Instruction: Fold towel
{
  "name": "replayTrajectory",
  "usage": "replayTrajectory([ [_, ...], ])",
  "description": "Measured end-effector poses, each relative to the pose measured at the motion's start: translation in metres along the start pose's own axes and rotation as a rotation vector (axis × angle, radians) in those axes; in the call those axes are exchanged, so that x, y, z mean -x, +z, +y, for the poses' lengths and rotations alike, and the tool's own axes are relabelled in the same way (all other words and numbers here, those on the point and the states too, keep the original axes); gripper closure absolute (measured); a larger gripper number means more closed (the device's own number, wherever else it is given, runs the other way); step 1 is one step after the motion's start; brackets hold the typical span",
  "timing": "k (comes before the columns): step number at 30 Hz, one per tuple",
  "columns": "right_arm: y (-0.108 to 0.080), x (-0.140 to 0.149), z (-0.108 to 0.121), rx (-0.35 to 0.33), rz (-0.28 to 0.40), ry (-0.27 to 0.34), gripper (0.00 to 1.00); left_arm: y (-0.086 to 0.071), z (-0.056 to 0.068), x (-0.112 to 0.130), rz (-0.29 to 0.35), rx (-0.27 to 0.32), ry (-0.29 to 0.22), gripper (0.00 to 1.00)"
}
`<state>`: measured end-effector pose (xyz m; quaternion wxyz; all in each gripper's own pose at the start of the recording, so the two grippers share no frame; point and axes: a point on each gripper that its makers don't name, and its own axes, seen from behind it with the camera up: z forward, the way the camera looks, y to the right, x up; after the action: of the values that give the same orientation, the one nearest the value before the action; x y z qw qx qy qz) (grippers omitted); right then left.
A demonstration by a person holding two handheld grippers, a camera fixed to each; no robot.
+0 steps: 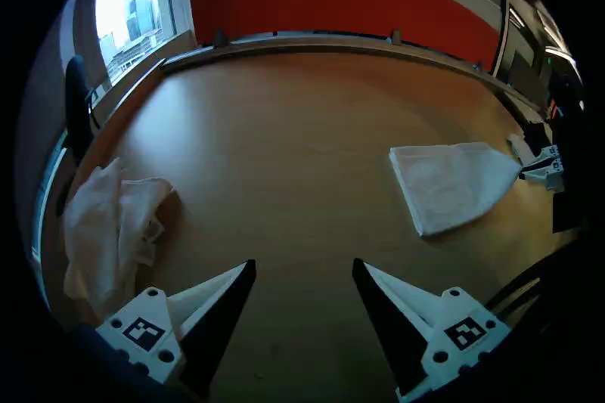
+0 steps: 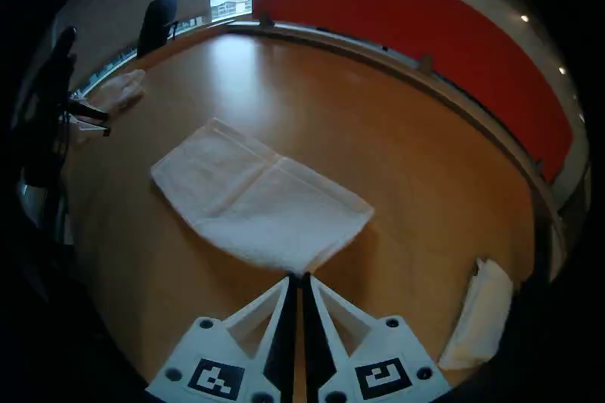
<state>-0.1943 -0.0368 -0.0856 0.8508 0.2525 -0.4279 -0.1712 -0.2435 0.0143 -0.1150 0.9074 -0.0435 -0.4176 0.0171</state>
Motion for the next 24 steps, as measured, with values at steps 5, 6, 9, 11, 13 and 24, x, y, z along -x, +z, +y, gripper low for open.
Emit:
replayTrajectory([
  [5, -0.001, -0.005, -0.002, -0.007, 0.008, -0.011, 0.96, -0.004, -0.002, -0.001, 0.007, -0.006, -0.009, 0.05],
  [6, -0.001, -0.007, -0.003, -0.008, 0.010, -0.015, 0.96, -0.006, -0.002, -0.001, 0.009, -0.008, -0.013, 0.05],
  [9, -0.001, -0.014, -0.005, -0.015, 0.017, -0.032, 0.96, -0.012, -0.004, -0.001, 0.017, -0.013, -0.028, 0.05],
  [11, 0.000, -0.021, -0.007, -0.022, 0.023, -0.046, 0.96, -0.018, -0.006, -0.001, 0.025, -0.016, -0.042, 0.05],
  [13, 0.002, -0.028, -0.010, -0.030, 0.030, -0.061, 0.96, -0.023, -0.009, -0.001, 0.033, -0.023, -0.057, 0.05],
  [24, 0.017, -0.093, -0.041, -0.111, 0.078, -0.195, 0.96, -0.054, -0.028, 0.003, 0.076, -0.074, -0.140, 0.05],
])
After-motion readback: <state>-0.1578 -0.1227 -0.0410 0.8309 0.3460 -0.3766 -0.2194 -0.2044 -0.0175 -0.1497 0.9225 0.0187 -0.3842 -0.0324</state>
